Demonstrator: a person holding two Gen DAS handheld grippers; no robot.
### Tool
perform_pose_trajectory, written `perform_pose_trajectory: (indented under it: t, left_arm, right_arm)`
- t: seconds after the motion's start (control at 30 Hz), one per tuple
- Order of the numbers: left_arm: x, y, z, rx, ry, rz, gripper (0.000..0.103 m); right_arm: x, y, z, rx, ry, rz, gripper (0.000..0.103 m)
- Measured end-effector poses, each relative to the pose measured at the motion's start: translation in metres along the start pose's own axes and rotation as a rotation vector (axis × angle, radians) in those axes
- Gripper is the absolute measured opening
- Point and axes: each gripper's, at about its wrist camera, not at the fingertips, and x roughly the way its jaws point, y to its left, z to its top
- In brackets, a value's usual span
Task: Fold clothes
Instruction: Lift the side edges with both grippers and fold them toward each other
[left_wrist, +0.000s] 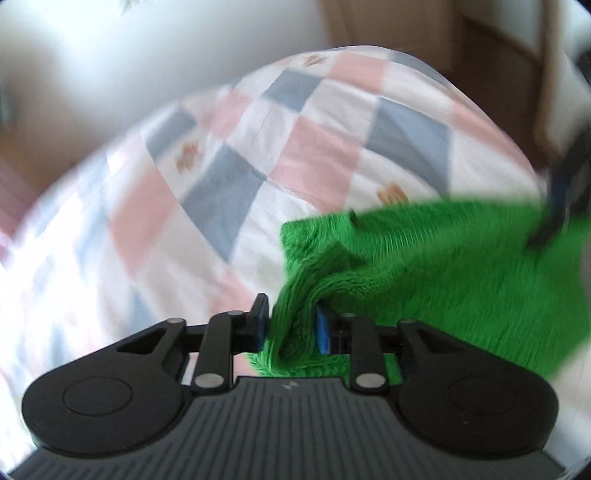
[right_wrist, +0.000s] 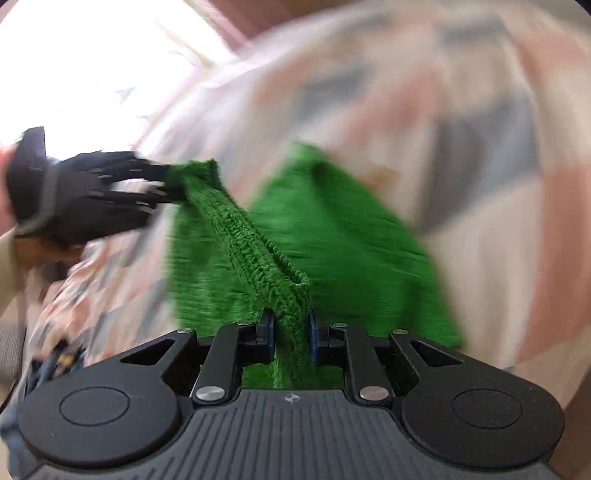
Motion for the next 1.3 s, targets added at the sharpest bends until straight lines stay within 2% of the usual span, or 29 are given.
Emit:
perform_pose_trajectory:
  t: [0.07, 0.13, 0.2, 0.27, 0.33, 0.37, 0.4, 0.43, 0.5, 0.57, 0.63, 0.73, 0.87, 1.0, 1.1, 1.13, 1.17, 1.23, 1.3]
  left_arm:
    - [0.006, 0.013, -0.001, -0.149, -0.003, -0.047, 0.029]
    - [0.002, 0.031, -0.007, -0.311, -0.010, -0.108, 0.044]
    - [-0.004, 0.052, -0.016, -0.473, -0.015, -0.175, 0.051]
    - [-0.003, 0.067, -0.028, -0.576, 0.003, -0.198, 0.064]
    - [0.010, 0.076, -0.037, -0.635, 0.055, -0.207, 0.063]
    - [0.022, 0.077, -0.040, -0.649, 0.088, -0.221, 0.059]
    - [0.032, 0.077, -0.042, -0.659, 0.112, -0.236, 0.034]
    - [0.040, 0.075, -0.041, -0.663, 0.116, -0.256, 0.018]
    - [0.043, 0.071, -0.034, -0.639, 0.067, -0.272, 0.014]
    - [0.038, 0.070, -0.024, -0.632, -0.008, -0.282, 0.014]
    - [0.039, 0.070, -0.013, -0.643, -0.045, -0.291, 0.014]
    - [0.057, 0.063, 0.001, -0.625, -0.014, -0.263, 0.014]
    - [0.082, 0.064, 0.003, -0.677, 0.023, -0.236, 0.015]
    - [0.098, 0.062, 0.011, -0.654, 0.063, -0.205, 0.019]
    - [0.076, 0.063, 0.016, -0.664, 0.020, -0.161, 0.018]
    - [0.067, 0.063, 0.019, -0.665, -0.001, -0.142, 0.015]
    - [0.056, 0.061, 0.022, -0.659, -0.031, -0.124, 0.015]
    - [0.045, 0.058, 0.030, -0.660, -0.077, -0.141, 0.015]
    - [0.052, 0.049, 0.039, -0.636, -0.071, -0.160, 0.016]
  right_arm:
    - [0.016, -0.019, 0.004, 0.071, 0.035, 0.020, 0.017]
    - [0.026, -0.031, 0.007, 0.111, 0.056, 0.045, 0.017]
    - [0.028, -0.033, 0.007, 0.109, 0.060, 0.062, 0.017]
    - [0.030, -0.036, 0.007, 0.122, 0.064, 0.078, 0.018]
    - [0.031, -0.038, 0.008, 0.136, 0.067, 0.092, 0.018]
    - [0.032, -0.039, 0.009, 0.146, 0.070, 0.097, 0.018]
    - [0.032, -0.039, 0.010, 0.153, 0.065, 0.101, 0.017]
    - [0.030, -0.038, 0.010, 0.157, 0.051, 0.105, 0.016]
    - [0.017, -0.036, 0.013, 0.148, 0.020, 0.102, 0.015]
    - [0.001, -0.038, 0.016, 0.148, -0.022, 0.097, 0.014]
    - [-0.011, -0.046, 0.019, 0.184, -0.057, 0.088, 0.014]
    - [-0.012, -0.061, 0.027, 0.241, -0.057, 0.056, 0.014]
    - [0.000, -0.072, 0.038, 0.273, -0.055, 0.018, 0.014]
    - [0.012, -0.084, 0.028, 0.329, -0.014, -0.012, 0.015]
    - [0.009, -0.079, 0.029, 0.293, -0.007, -0.010, 0.019]
    - [0.008, -0.076, 0.030, 0.273, -0.003, -0.011, 0.021]
    - [0.007, -0.075, 0.030, 0.259, 0.001, -0.009, 0.026]
    - [0.005, -0.071, 0.030, 0.238, 0.011, -0.009, 0.031]
    - [0.000, -0.068, 0.030, 0.217, 0.007, -0.025, 0.033]
